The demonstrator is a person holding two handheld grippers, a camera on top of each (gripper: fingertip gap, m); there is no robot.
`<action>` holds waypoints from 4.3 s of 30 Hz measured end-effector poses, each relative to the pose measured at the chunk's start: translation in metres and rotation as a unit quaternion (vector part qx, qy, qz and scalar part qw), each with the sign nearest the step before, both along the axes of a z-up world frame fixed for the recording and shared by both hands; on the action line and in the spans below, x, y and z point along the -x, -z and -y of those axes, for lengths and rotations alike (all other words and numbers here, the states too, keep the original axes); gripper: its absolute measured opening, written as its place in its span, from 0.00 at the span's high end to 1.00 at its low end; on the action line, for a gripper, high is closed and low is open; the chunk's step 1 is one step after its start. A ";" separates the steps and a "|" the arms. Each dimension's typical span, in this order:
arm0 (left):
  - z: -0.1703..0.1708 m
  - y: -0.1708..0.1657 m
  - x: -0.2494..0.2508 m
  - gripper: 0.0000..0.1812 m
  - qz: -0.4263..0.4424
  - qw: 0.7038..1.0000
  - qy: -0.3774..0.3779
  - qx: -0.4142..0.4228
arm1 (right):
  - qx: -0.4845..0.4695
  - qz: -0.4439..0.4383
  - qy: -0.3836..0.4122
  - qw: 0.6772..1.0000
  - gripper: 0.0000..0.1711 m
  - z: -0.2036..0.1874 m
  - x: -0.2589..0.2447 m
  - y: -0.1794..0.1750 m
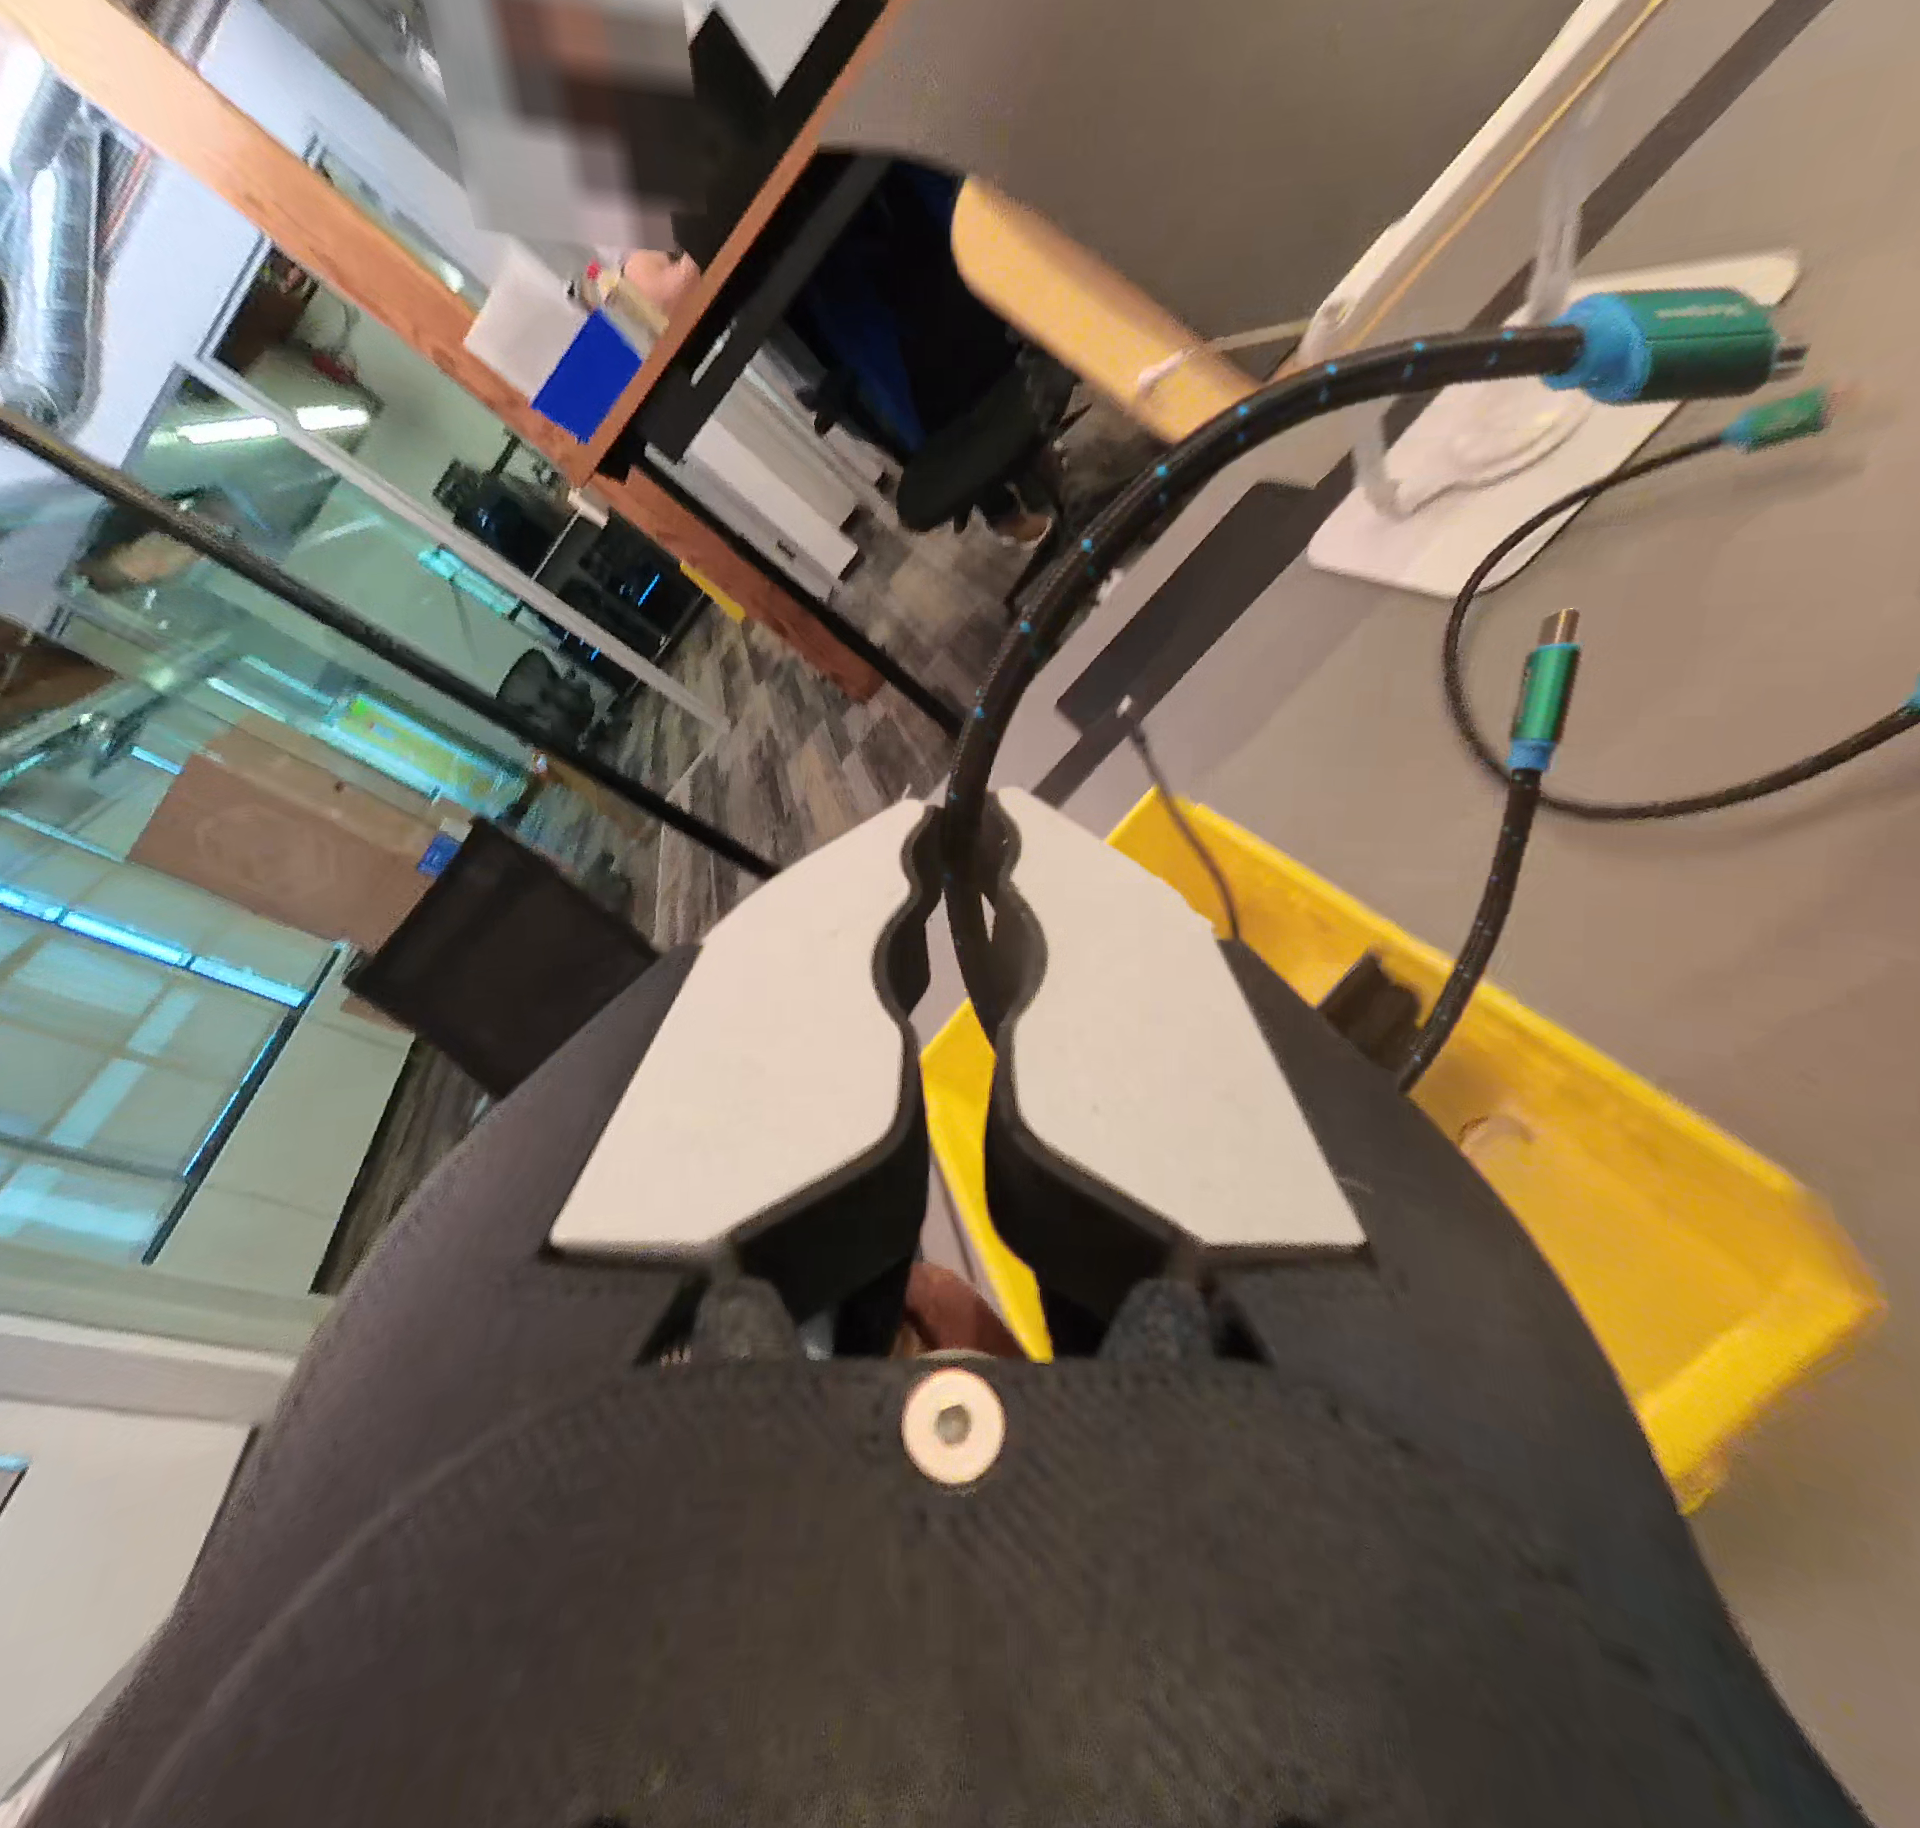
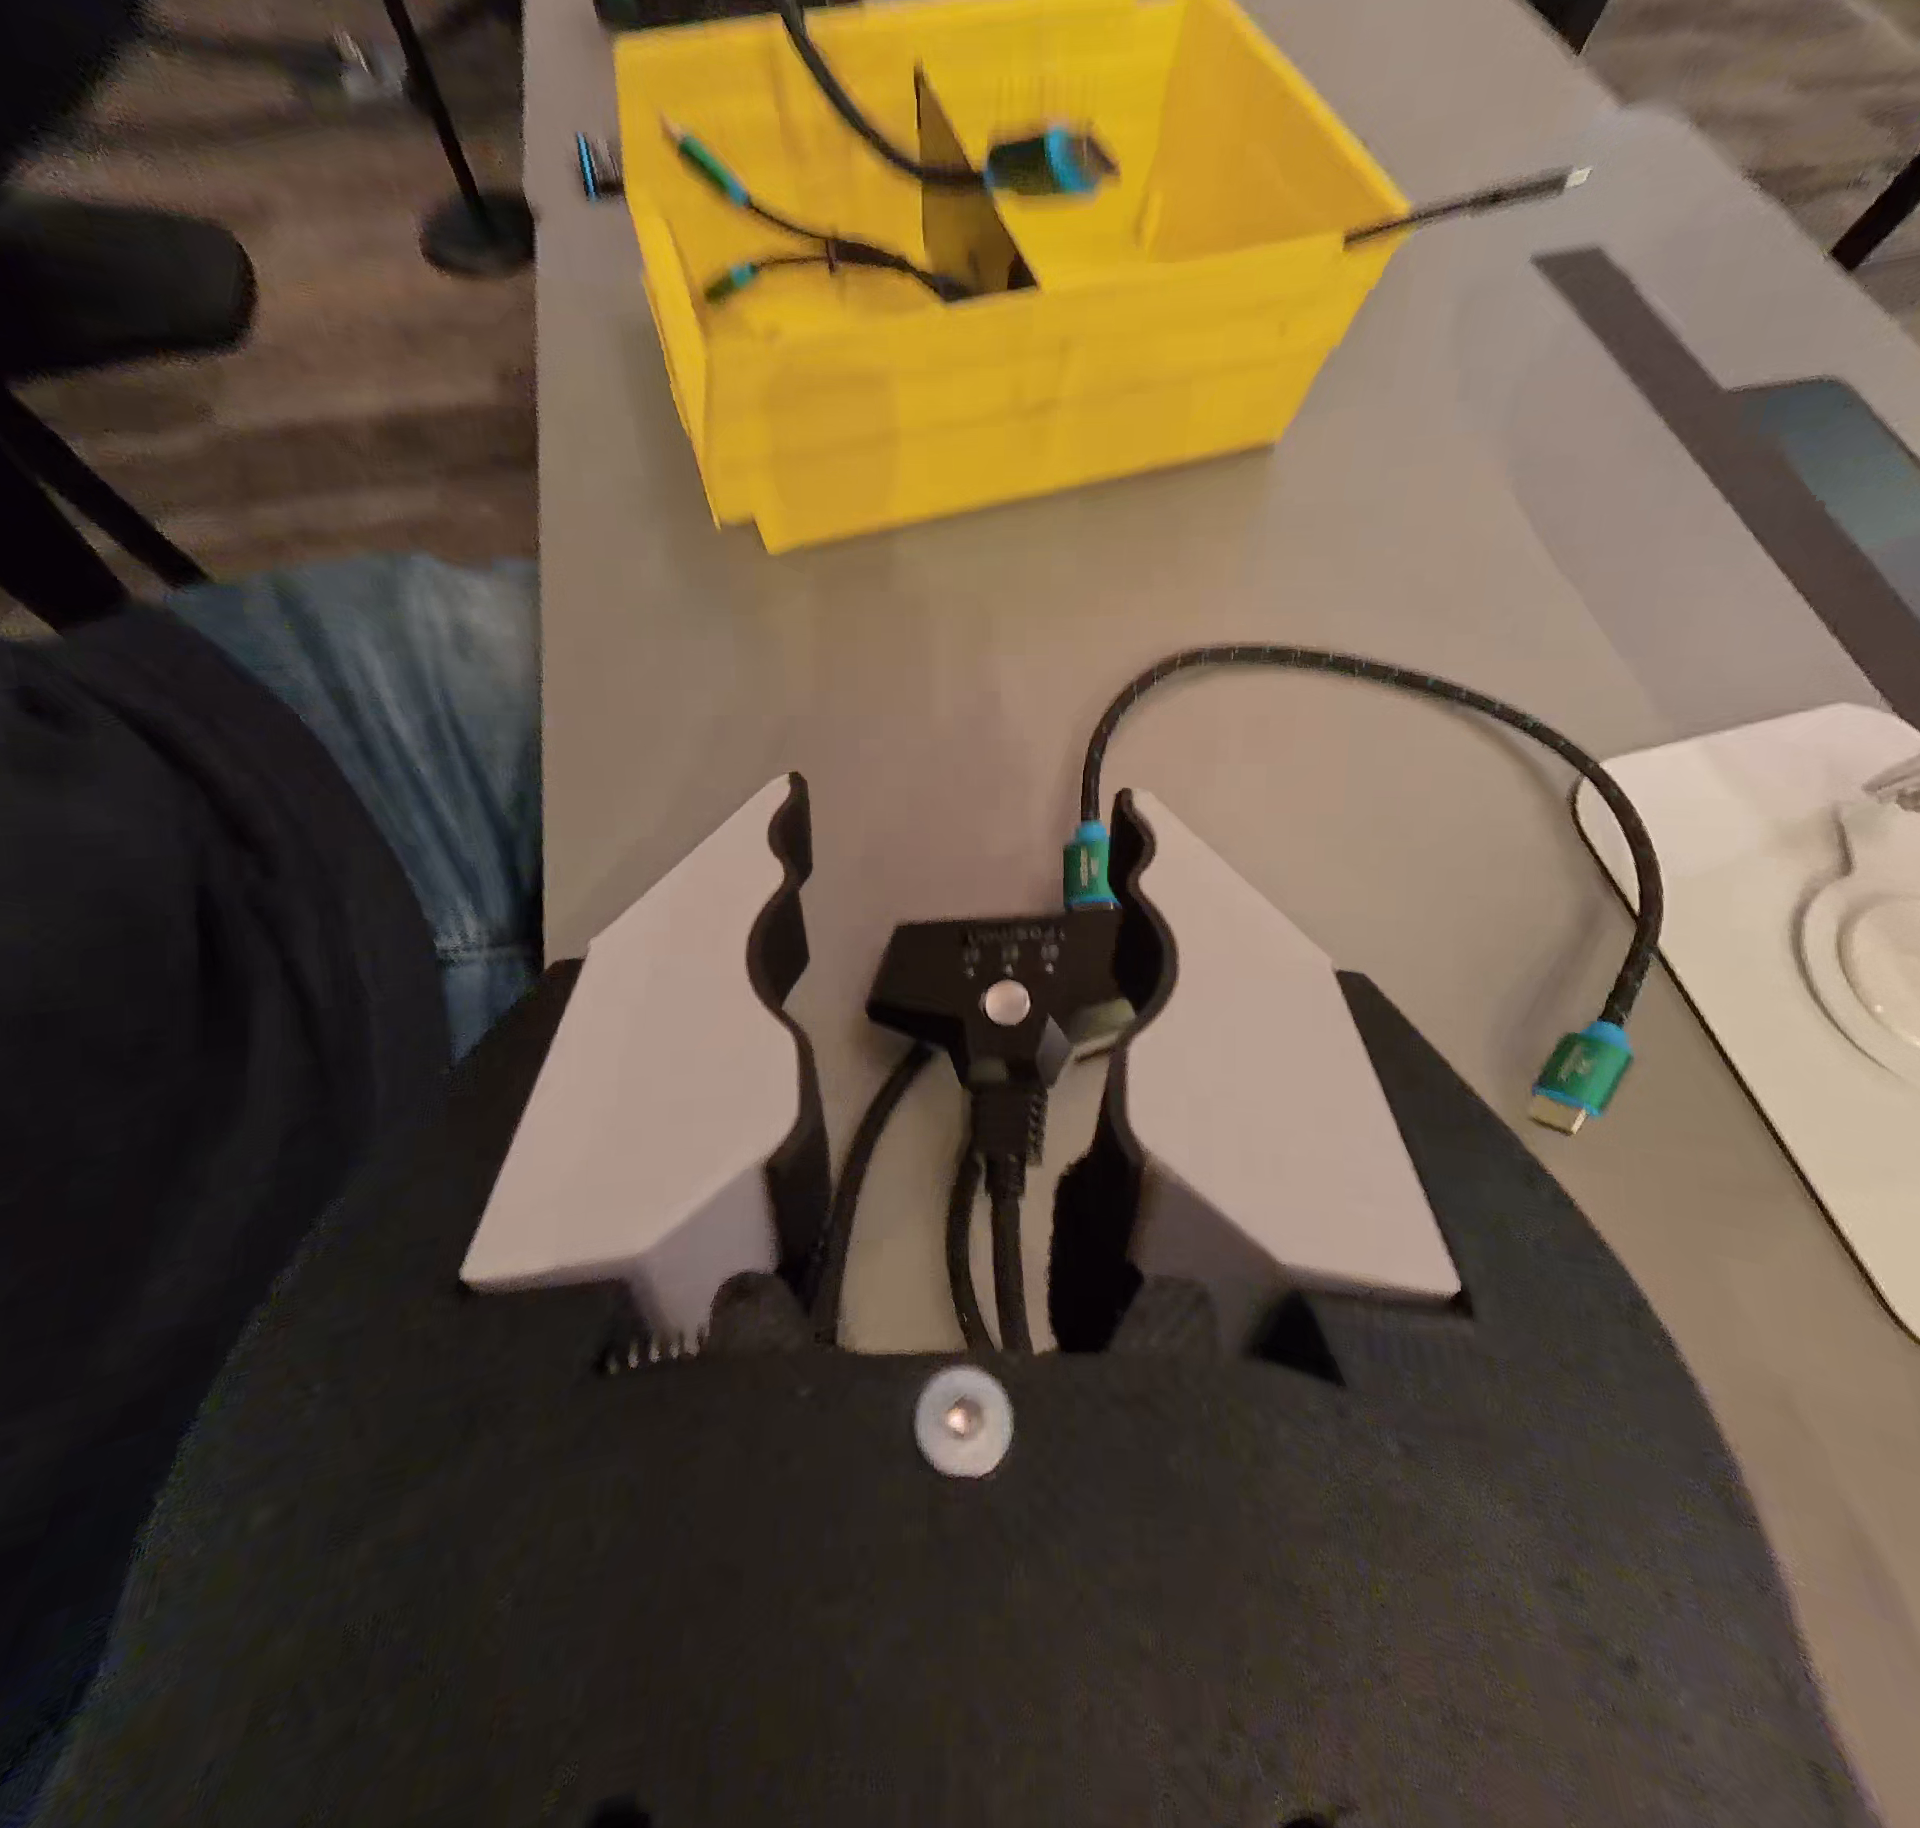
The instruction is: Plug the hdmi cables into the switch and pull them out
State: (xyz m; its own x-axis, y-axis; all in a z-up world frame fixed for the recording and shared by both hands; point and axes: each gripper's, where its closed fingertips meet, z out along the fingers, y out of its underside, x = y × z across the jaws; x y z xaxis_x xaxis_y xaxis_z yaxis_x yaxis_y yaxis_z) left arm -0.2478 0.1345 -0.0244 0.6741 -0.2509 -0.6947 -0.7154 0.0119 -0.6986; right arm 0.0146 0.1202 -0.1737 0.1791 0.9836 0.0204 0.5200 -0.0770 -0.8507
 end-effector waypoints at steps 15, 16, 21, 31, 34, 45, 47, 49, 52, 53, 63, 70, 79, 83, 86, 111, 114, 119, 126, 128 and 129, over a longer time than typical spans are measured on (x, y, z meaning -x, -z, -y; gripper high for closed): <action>-0.021 0.045 -0.140 0.97 0.050 0.990 0.127 0.041 | 0.019 -0.196 0.010 0.980 0.65 0.017 0.010 -0.058; -0.021 0.049 -0.145 0.97 0.052 0.989 0.130 0.041 | 0.026 -0.207 0.007 0.978 0.67 0.017 0.011 -0.060; -0.022 0.067 -0.158 0.97 0.064 0.986 0.143 0.053 | 0.128 -0.292 -0.028 0.947 0.91 0.023 0.010 -0.070; -0.016 0.090 -0.161 0.97 0.066 0.979 0.173 0.080 | 0.190 -0.313 -0.050 0.929 0.95 0.021 0.002 -0.063; -0.005 0.101 -0.156 0.96 0.051 0.976 0.187 0.098 | 0.211 -0.290 -0.067 0.931 0.95 0.028 0.008 -0.054; 0.040 0.102 -0.165 0.78 -0.002 0.959 0.271 0.084 | 0.283 -0.212 -0.081 0.932 0.95 0.043 0.032 -0.008; 0.047 0.106 -0.179 0.77 -0.027 0.952 0.294 0.081 | 0.286 -0.197 -0.085 0.934 0.95 0.047 0.034 -0.001; 0.051 0.113 -0.190 0.77 -0.048 0.947 0.308 0.084 | 0.287 -0.186 -0.093 0.935 0.95 0.051 0.034 0.005; 0.054 0.119 -0.201 0.77 -0.045 0.938 0.329 0.098 | 0.286 -0.175 -0.099 0.937 0.94 0.055 0.035 0.012; 0.055 0.120 -0.204 0.77 -0.038 0.936 0.334 0.106 | 0.285 -0.174 -0.099 0.937 0.94 0.055 0.036 0.014; 0.095 0.159 -0.230 0.86 0.070 0.893 0.371 0.246 | 0.285 -0.206 -0.084 0.932 0.94 0.043 0.031 0.012; 0.080 0.180 -0.235 0.81 0.305 0.835 0.296 0.350 | 0.199 -0.171 -0.087 0.961 0.94 0.047 0.030 0.016; 0.066 0.182 -0.241 0.78 0.405 0.798 0.270 0.355 | 0.093 -0.135 -0.071 0.984 0.94 0.044 0.034 0.020; 0.058 0.174 -0.238 0.77 0.466 0.757 0.271 0.369 | -0.043 -0.068 -0.067 0.994 0.94 0.041 0.035 0.027; 0.057 0.169 -0.239 0.76 0.487 0.730 0.282 0.388 | -0.143 -0.013 -0.068 0.987 0.94 0.041 0.039 0.030; 0.060 0.161 -0.236 0.89 0.585 0.596 0.311 0.453 | -0.345 0.076 -0.056 0.934 0.83 0.032 0.034 0.022; 0.058 0.160 -0.234 0.89 0.572 0.622 0.317 0.430 | -0.292 0.057 -0.059 0.953 0.81 0.032 0.027 0.023; 0.060 0.154 -0.235 0.89 0.527 0.679 0.343 0.380 | -0.065 -0.046 -0.072 0.994 0.81 0.046 0.023 0.026; 0.071 0.148 -0.242 0.89 0.455 0.736 0.383 0.322 | 0.128 -0.175 -0.105 0.971 0.89 0.061 0.025 0.006; 0.073 0.148 -0.242 0.89 0.448 0.740 0.389 0.319 | 0.158 -0.184 -0.114 0.963 0.89 0.063 0.024 0.006; 0.073 0.148 -0.243 0.89 0.445 0.741 0.392 0.315 | 0.168 -0.191 -0.117 0.960 0.89 0.064 0.023 0.005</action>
